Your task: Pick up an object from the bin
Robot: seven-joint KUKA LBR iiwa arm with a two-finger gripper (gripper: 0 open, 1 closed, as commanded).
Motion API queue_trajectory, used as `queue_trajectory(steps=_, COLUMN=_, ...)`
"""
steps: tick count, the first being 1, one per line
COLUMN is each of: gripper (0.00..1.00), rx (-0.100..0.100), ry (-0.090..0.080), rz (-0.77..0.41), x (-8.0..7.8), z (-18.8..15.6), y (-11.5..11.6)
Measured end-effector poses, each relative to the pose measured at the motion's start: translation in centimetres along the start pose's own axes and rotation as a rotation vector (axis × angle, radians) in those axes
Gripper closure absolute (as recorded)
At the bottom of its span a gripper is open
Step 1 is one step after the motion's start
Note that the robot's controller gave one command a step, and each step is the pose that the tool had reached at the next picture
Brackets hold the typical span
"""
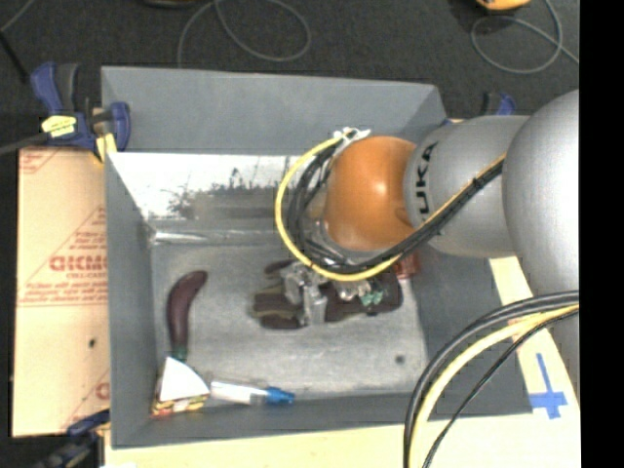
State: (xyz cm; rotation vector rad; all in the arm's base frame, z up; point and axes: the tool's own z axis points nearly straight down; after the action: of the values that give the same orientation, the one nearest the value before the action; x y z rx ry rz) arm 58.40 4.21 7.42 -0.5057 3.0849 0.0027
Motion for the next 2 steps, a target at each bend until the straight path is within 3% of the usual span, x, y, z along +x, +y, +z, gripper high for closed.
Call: queue_trajectory(steps=2, gripper=1.00, rx=0.001, ry=-0.003, rz=-0.028, x=-0.97, z=0.04, y=-0.04)
